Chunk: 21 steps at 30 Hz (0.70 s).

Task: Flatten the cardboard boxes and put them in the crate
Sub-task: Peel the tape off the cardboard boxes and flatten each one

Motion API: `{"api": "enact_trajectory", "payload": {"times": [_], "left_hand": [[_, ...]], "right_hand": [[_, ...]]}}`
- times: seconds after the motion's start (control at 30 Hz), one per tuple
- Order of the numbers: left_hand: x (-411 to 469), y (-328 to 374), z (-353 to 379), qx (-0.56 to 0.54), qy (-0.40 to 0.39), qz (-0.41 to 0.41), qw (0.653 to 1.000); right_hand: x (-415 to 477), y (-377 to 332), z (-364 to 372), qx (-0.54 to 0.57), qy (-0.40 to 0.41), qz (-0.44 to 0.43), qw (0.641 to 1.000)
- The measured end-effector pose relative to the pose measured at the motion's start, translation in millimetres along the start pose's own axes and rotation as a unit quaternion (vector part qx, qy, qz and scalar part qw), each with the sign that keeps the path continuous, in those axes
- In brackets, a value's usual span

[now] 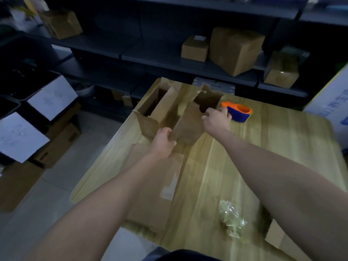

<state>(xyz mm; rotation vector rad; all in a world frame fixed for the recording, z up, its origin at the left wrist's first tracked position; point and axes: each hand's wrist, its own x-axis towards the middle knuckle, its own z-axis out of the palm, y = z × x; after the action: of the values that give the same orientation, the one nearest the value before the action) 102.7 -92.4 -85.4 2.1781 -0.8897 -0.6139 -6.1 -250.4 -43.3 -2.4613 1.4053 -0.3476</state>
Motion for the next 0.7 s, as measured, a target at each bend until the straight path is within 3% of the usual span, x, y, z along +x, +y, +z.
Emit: {"api": "enact_trajectory", "payload": {"times": [0.13, 0.23, 0.37, 0.53, 0.63, 0.7], "left_hand": [[6.1, 26.3, 10.2, -0.057, -0.007, 0.027, 0.998], [9.1, 54.6, 16.2, -0.116, 0.002, 0.076, 0.990], [6.8, 94.6, 26.1, -0.153, 0.030, 0.136, 0.978], [-0.7, 117.9, 46.4, -0.154, -0.008, 0.123, 0.980], [-7.3, 113.0, 63.3, -0.118, -0.029, 0.097, 0.988], [-11.9, 107.8, 74.1, -0.120, -0.031, 0.074, 0.990]], "right_hand": [[10.5, 22.8, -45.5, 0.171, 0.011, 0.094, 0.981], [9.0, 47.6, -72.6, 0.311, 0.000, 0.159, 0.937], [-4.3, 82.9, -88.0, 0.402, -0.027, 0.227, 0.887], [-36.2, 124.4, -74.8, 0.511, -0.067, 0.314, 0.797], [-52.2, 149.4, -62.0, 0.493, -0.080, 0.348, 0.793], [-57.1, 157.4, -58.6, 0.448, -0.064, 0.339, 0.825]]}}
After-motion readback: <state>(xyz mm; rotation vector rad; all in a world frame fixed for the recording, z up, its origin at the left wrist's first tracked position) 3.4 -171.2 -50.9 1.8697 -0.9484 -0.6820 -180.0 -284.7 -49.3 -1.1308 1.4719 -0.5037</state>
